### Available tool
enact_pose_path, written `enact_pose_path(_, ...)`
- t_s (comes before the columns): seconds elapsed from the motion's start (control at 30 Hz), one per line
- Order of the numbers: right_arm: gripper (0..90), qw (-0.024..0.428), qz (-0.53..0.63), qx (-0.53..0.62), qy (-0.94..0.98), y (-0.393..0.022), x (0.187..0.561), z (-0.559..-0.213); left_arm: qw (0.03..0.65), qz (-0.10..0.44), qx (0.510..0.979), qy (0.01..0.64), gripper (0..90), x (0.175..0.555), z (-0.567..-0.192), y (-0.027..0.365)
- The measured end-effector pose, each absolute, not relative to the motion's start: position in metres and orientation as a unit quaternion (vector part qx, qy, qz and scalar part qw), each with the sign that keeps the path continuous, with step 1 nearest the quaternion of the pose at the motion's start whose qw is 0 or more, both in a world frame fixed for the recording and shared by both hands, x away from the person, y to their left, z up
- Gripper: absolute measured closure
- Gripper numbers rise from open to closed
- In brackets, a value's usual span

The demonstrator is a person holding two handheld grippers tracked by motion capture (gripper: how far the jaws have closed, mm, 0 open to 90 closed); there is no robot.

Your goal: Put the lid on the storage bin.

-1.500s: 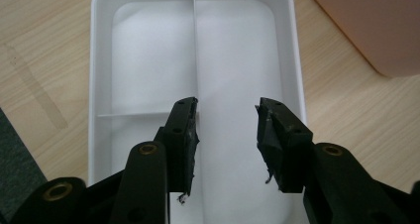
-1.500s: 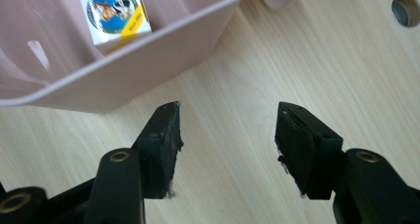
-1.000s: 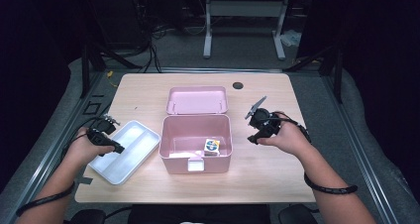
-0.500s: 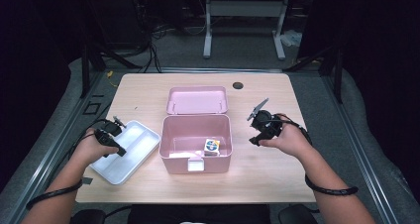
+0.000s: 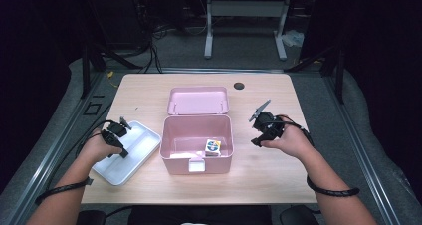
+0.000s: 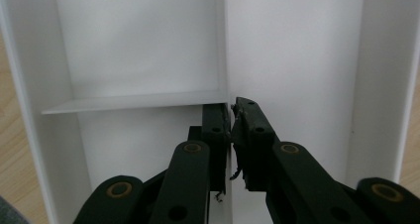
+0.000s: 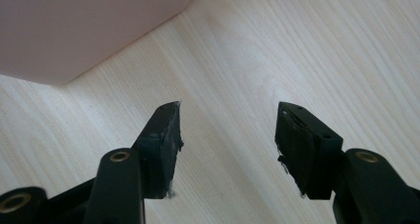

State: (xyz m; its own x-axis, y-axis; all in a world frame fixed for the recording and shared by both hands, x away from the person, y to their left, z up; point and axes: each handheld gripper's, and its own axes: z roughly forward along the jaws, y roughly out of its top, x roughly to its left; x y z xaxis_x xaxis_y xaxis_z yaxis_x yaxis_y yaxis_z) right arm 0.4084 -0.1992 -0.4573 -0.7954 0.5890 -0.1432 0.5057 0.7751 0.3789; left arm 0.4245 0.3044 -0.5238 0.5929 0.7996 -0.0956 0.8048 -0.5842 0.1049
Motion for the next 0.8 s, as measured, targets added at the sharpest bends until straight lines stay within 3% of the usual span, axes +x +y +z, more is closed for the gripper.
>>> enact_pose_path(0.43, 43.3, 0.124, 0.154, 0.295, 0.935, -0.202, 0.408, -0.459, 0.041, -0.034, 0.892, 0.449, 88.8, 0.430, -0.520, 0.305)
enact_pose_path(0.8, 43.4, 0.124, 0.160, 0.298, 0.933, -0.204, 0.408, -0.460, 0.057, -0.036, 0.892, 0.447, 89.1, 0.428, -0.491, 0.313)
